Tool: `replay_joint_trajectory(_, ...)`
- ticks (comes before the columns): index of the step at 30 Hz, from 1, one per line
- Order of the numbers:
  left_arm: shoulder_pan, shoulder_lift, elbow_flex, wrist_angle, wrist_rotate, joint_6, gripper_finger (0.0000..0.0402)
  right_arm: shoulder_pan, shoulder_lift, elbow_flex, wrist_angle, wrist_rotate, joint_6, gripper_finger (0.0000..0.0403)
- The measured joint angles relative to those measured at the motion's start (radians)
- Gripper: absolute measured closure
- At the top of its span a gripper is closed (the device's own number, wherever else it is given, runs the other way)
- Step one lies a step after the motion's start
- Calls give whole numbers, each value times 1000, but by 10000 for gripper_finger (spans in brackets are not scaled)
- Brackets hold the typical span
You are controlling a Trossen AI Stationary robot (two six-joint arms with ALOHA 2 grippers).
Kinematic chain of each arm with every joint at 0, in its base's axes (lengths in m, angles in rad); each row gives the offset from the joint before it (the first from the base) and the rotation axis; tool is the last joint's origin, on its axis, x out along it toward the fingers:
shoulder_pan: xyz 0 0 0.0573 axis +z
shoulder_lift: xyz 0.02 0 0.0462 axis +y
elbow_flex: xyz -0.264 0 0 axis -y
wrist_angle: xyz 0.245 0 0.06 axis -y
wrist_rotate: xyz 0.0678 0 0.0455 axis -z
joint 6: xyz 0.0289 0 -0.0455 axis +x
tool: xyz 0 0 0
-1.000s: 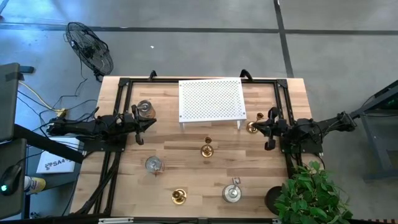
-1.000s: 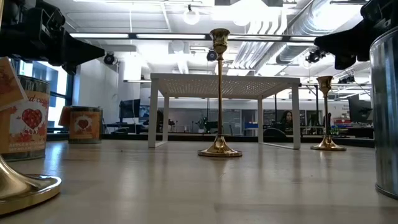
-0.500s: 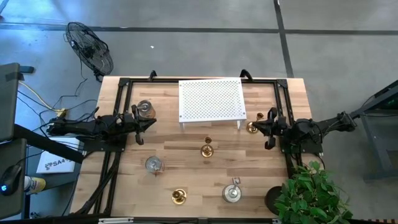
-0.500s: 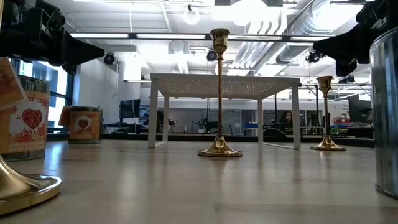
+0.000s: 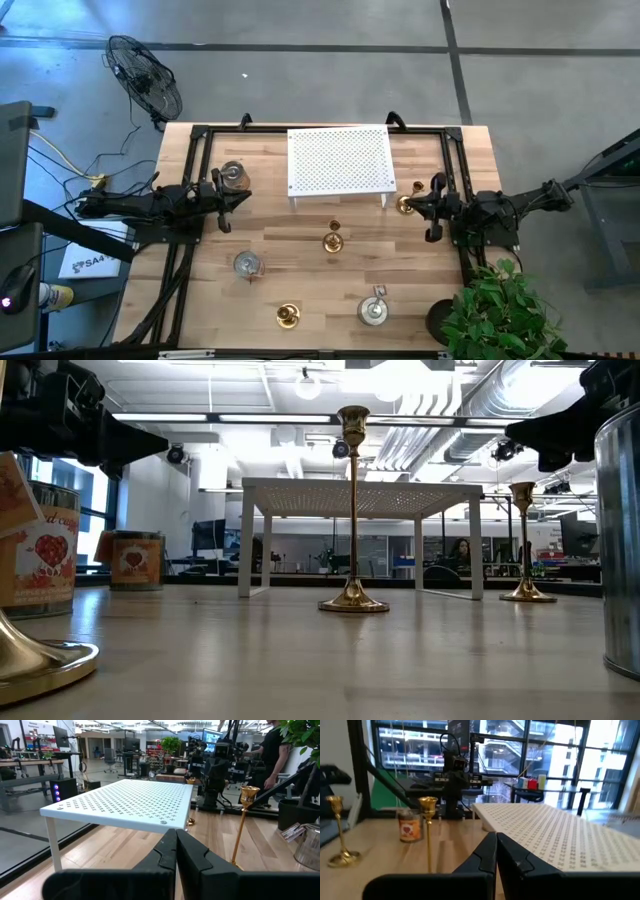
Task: Pick & Place candle stick holders
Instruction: Put the right gold candle holder on the shelf
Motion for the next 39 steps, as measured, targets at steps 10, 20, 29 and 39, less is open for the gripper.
replay_joint_trajectory(10,0,0,0,0,8,0,401,0,0,1,65,53,-10,363)
replay_joint_trajectory(20,0,0,0,3,-52,1,401,0,0,70,46,75,-17,279)
replay_joint_trajectory(29,0,0,0,4,49,6,401,0,0,79,33,58,81,267)
replay_joint_trajectory(39,0,1,54,-6,-37,-69,401,0,0,80,70,17,36,269)
